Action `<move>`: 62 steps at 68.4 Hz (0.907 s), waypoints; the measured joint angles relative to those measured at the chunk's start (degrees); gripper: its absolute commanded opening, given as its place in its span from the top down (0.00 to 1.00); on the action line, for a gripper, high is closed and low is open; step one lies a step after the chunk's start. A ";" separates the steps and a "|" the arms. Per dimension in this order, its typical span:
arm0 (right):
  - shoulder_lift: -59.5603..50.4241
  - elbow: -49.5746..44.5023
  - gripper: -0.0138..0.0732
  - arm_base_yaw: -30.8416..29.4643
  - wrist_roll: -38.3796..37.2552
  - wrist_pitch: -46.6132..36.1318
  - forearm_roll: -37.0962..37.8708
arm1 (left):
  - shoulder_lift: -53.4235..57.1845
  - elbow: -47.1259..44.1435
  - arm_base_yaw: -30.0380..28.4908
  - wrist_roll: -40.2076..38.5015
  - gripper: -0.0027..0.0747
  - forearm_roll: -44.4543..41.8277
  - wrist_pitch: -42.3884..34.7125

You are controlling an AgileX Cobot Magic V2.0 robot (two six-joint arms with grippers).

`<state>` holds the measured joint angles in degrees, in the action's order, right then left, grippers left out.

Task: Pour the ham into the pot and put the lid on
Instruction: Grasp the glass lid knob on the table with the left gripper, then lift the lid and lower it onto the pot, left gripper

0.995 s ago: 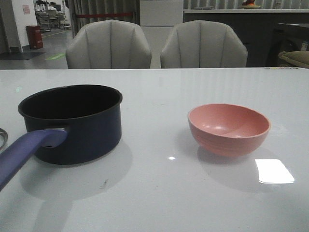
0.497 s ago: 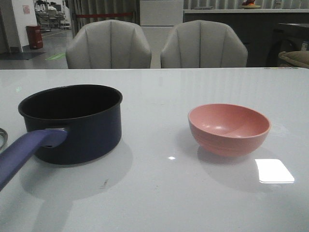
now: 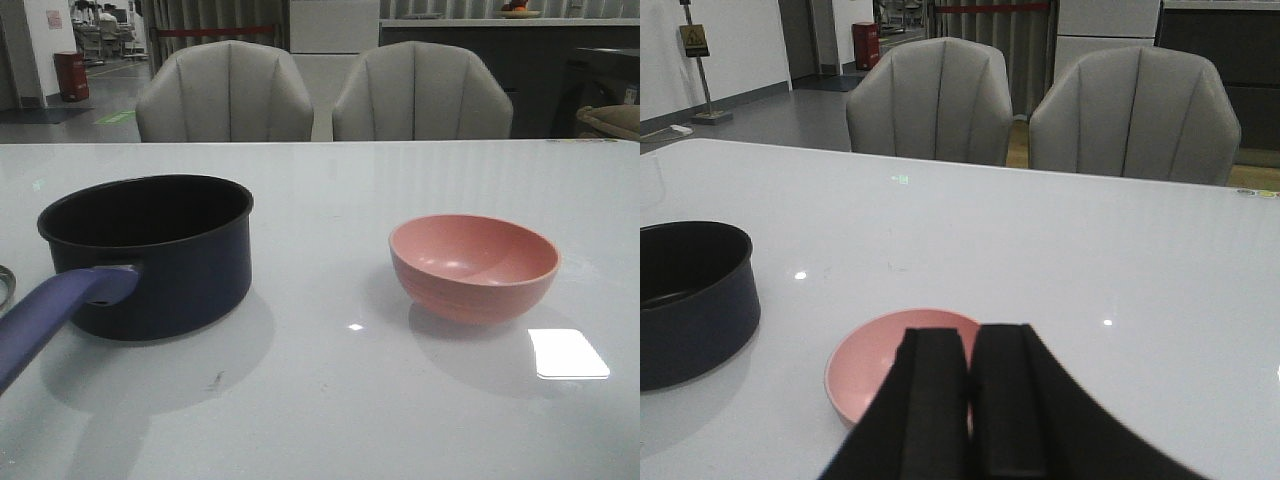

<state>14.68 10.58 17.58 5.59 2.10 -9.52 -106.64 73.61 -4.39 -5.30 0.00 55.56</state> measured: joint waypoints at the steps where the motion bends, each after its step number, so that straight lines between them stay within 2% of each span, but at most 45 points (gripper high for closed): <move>1: 0.00 0.00 0.65 0.00 0.00 0.00 0.00 | -0.01 0.00 0.00 0.00 0.19 0.00 0.00; 9: 0.00 0.00 0.65 0.00 0.00 0.00 0.00 | -0.95 0.00 0.00 0.12 0.26 0.00 -0.84; 23: 0.00 0.00 0.65 0.00 0.00 0.00 0.00 | -2.50 0.68 0.00 0.24 0.58 0.99 -1.38; 28: 0.00 0.00 0.65 0.00 0.00 0.00 0.00 | -2.60 1.08 0.00 0.24 0.64 1.54 -1.60; 44: 0.00 0.00 0.65 0.00 0.00 0.00 0.00 | -3.63 3.65 0.00 0.24 0.65 1.89 -1.03; 62: 0.00 0.00 0.65 0.00 0.00 0.00 0.00 | -1.57 10.57 0.13 0.36 0.65 2.76 1.09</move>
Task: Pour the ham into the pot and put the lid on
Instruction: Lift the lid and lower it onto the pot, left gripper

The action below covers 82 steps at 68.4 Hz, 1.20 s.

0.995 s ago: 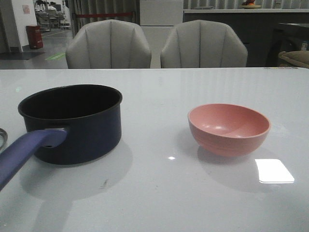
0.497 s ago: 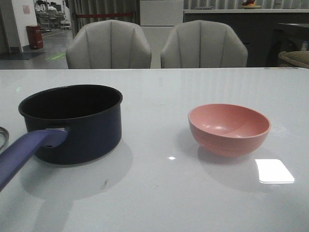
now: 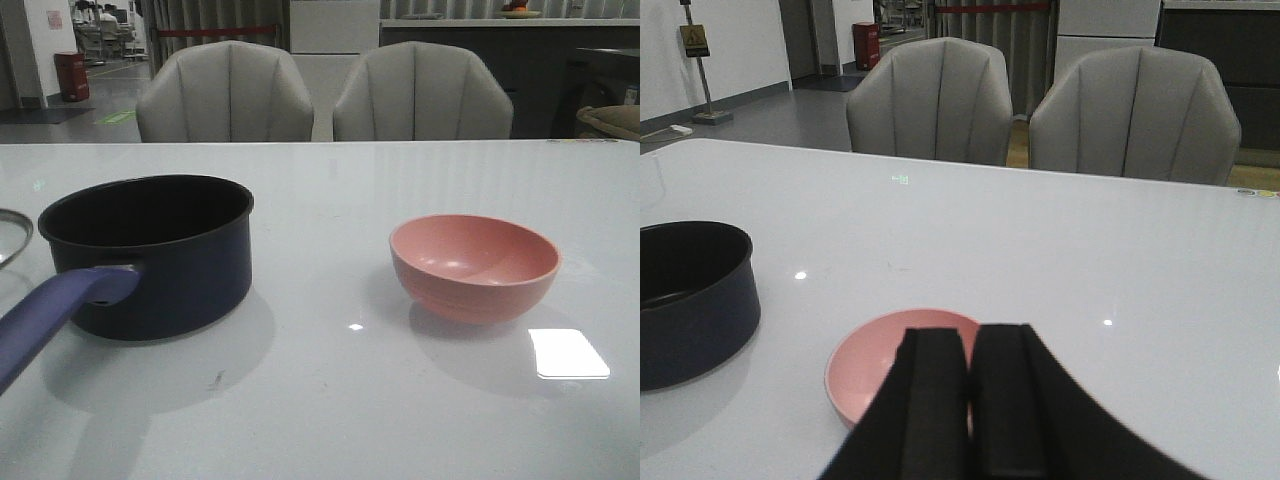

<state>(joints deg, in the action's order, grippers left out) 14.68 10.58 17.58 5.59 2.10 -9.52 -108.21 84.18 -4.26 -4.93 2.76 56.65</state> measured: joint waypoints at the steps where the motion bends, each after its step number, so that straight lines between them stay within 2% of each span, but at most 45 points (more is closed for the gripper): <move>1: 0.00 0.00 0.65 0.00 0.00 0.00 0.00 | 0.31 0.45 0.16 0.14 0.65 0.12 0.12; 14: 0.00 0.00 0.65 0.00 0.00 0.00 0.00 | 4.46 7.46 3.67 2.59 0.65 0.12 3.10; 33: 0.00 0.00 0.65 0.00 0.00 0.00 0.00 | 4.36 13.36 17.97 5.99 0.65 1.42 10.24; 45: 0.00 0.00 0.65 0.00 0.00 0.00 0.00 | 1.82 14.08 23.57 6.11 0.65 1.67 13.03; 69: 0.00 0.00 0.65 0.00 0.00 0.00 0.00 | -1.51 14.17 25.09 6.15 0.64 2.26 14.34; 82: 0.00 0.00 0.65 0.00 0.00 0.00 0.00 | -1.62 14.17 25.09 6.24 0.64 2.56 11.62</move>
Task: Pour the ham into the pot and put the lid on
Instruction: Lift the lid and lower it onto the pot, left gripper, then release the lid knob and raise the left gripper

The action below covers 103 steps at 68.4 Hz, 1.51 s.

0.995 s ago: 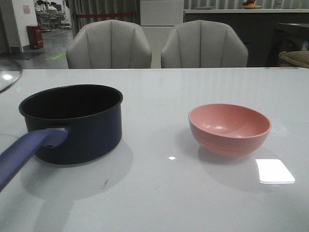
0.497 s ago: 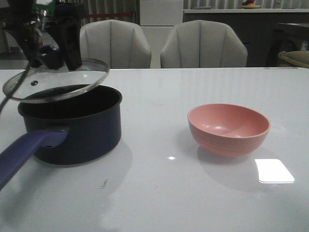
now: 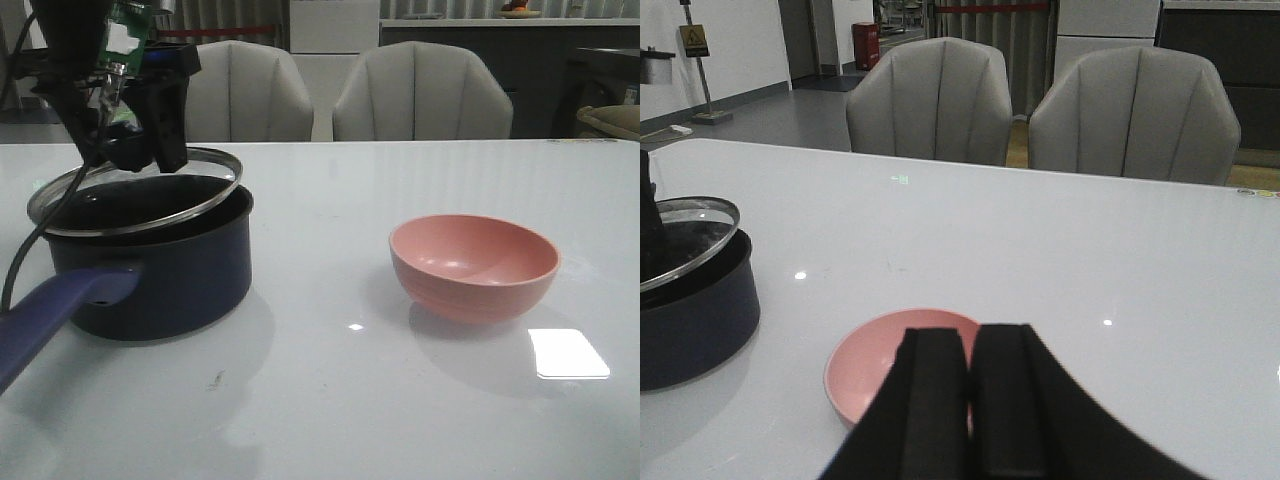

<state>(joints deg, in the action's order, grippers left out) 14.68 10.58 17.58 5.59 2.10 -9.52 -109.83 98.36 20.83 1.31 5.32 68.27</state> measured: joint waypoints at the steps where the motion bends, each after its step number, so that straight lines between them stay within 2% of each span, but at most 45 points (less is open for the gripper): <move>1: 0.00 0.00 0.65 0.00 0.00 0.00 0.00 | 0.00 0.00 0.00 0.00 0.64 0.00 -0.14; 23: 0.00 0.00 0.65 0.00 0.00 0.00 0.00 | -1.03 0.02 0.00 0.13 0.63 0.58 -0.36; 29: 0.00 0.00 0.65 0.00 0.00 0.00 0.00 | -1.03 0.02 0.00 0.13 0.52 0.58 -0.36; 37: 0.00 0.00 0.65 0.00 0.00 0.00 0.00 | -1.16 0.12 0.00 0.13 0.30 0.58 -0.13; 45: 0.00 0.00 0.65 0.00 0.00 0.00 0.00 | -1.29 0.12 0.00 0.13 0.19 0.58 0.23; 67: 0.00 0.00 0.65 0.00 0.00 0.00 0.00 | -1.59 0.12 0.00 0.13 0.19 0.24 0.69; 82: 0.00 0.00 0.65 0.00 0.00 0.00 0.00 | -1.57 4.50 0.00 0.13 0.19 0.12 1.11; 94: 0.00 0.00 0.65 0.00 0.00 0.00 0.00 | 2.67 5.14 0.00 0.79 0.19 0.22 0.72; 103: 0.00 0.00 0.65 0.00 0.00 0.00 0.00 | 9.44 2.41 0.00 1.17 0.19 0.45 -2.70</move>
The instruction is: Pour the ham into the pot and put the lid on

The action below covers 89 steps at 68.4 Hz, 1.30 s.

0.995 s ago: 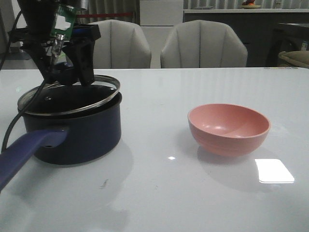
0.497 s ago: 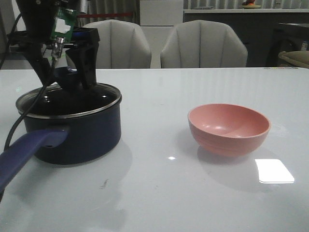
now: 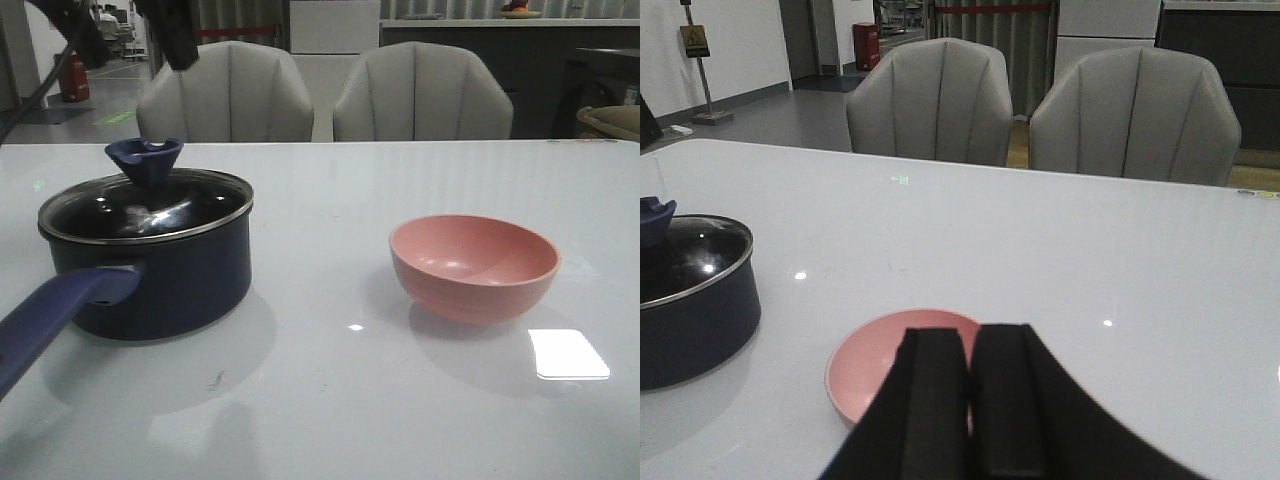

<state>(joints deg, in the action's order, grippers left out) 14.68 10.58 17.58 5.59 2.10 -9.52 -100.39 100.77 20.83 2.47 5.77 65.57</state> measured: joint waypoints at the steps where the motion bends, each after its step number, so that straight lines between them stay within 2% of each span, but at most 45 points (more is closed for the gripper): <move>1: 0.00 0.00 0.65 0.00 0.00 0.00 0.00 | 0.85 -0.56 0.00 -0.01 0.19 0.15 -0.49; 35: 0.00 0.00 0.65 0.00 0.00 0.00 0.00 | 34.02 -31.79 0.00 0.03 0.19 1.56 -23.10; 64: 0.00 0.00 0.65 0.00 0.00 0.00 0.00 | 65.83 -60.53 0.00 0.03 0.20 1.56 -36.15; 68: 0.00 0.00 0.65 0.00 0.00 0.00 0.00 | 70.72 -64.22 0.00 0.03 0.25 1.56 -36.43; 72: 0.00 0.00 0.65 0.00 0.00 0.00 0.00 | 76.12 -67.28 0.00 0.03 0.33 1.56 -36.55; 78: 0.00 0.00 0.65 0.00 0.00 0.00 0.00 | 83.05 -71.25 0.00 0.03 0.51 1.56 -36.55; 84: 0.00 0.00 0.65 0.00 0.00 0.00 0.00 | 89.50 -74.68 0.00 0.03 0.74 1.56 -36.55; 87: 0.00 0.00 0.65 0.00 0.00 0.00 0.00 | 91.89 -75.83 0.00 0.03 0.83 1.56 -36.55; 89: 0.00 0.00 0.65 0.00 0.00 0.00 0.00 | 93.29 -76.46 0.00 0.03 0.83 1.56 -36.55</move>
<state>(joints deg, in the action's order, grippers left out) 14.68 10.58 17.58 5.59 2.10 -9.52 -7.10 24.31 20.83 2.50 7.33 29.02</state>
